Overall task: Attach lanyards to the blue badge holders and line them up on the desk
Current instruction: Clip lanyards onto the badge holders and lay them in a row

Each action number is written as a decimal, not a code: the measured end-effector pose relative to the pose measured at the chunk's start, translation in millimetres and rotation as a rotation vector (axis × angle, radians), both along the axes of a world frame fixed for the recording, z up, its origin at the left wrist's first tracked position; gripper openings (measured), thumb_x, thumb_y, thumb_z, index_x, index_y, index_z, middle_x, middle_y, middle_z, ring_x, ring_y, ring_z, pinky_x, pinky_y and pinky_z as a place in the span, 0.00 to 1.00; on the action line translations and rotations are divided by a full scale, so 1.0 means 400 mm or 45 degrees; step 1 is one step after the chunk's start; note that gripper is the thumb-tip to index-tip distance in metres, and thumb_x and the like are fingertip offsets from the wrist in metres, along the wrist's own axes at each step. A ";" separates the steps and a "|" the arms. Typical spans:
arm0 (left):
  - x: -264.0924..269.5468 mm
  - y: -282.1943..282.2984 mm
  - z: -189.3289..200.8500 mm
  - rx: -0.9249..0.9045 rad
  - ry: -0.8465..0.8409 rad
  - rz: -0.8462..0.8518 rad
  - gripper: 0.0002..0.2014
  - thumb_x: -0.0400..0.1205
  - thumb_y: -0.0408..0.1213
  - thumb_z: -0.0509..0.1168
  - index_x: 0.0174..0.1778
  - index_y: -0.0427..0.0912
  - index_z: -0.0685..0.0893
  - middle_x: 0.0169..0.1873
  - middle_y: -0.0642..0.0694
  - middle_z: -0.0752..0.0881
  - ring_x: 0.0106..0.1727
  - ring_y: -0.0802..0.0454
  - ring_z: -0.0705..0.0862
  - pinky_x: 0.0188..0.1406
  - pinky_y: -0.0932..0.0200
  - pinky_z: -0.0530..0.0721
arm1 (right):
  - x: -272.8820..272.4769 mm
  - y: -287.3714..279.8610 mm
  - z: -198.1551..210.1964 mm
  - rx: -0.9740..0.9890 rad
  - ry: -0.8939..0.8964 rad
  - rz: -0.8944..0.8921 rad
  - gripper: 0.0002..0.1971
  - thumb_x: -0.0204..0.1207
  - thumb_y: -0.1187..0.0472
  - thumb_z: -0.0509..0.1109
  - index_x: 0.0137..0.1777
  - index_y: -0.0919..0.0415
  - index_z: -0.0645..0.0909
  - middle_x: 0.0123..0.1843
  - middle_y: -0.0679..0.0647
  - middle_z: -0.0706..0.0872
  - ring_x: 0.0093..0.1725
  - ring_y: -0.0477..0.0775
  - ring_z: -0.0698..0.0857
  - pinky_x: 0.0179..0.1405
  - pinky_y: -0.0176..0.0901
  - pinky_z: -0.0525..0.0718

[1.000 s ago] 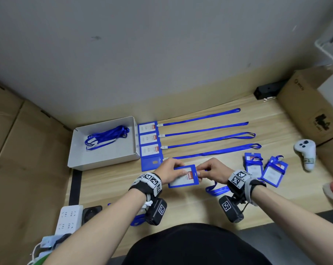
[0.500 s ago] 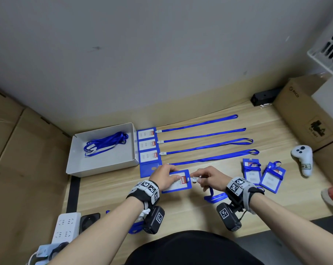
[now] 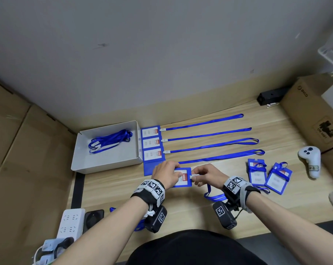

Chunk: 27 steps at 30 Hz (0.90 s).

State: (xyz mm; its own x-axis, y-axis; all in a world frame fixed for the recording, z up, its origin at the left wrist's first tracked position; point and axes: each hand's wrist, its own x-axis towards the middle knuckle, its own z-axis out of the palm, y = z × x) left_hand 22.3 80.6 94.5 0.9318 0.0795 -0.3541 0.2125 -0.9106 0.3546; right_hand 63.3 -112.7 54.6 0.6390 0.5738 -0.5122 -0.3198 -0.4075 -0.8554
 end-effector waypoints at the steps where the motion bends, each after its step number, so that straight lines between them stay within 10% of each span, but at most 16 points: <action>1: -0.001 0.000 0.002 -0.001 -0.002 0.002 0.13 0.82 0.49 0.67 0.60 0.49 0.86 0.56 0.49 0.87 0.60 0.49 0.83 0.57 0.52 0.81 | -0.001 0.002 0.000 0.004 -0.013 -0.025 0.04 0.80 0.68 0.70 0.50 0.67 0.87 0.41 0.55 0.90 0.35 0.47 0.86 0.41 0.39 0.86; 15: -0.065 0.103 -0.107 -0.464 0.233 0.265 0.08 0.76 0.46 0.72 0.50 0.55 0.85 0.50 0.53 0.88 0.52 0.53 0.86 0.57 0.50 0.85 | -0.025 0.086 -0.096 -0.131 0.038 -0.004 0.13 0.78 0.74 0.65 0.36 0.60 0.84 0.28 0.49 0.83 0.22 0.41 0.74 0.23 0.31 0.72; 27: -0.112 0.236 -0.197 -0.327 0.134 0.358 0.20 0.82 0.34 0.64 0.71 0.45 0.81 0.70 0.49 0.78 0.72 0.49 0.75 0.71 0.59 0.71 | 0.010 0.246 -0.225 -0.302 0.152 -0.048 0.08 0.81 0.67 0.69 0.43 0.65 0.89 0.32 0.50 0.88 0.23 0.37 0.76 0.24 0.27 0.73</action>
State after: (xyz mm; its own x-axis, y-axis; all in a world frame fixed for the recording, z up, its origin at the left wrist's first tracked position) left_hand -22.5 174.9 15.7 0.8437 0.2229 -0.4884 0.4884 -0.6963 0.5259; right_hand 67.4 -14.3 -35.4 0.5845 0.4053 -0.7029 -0.4317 -0.5781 -0.6924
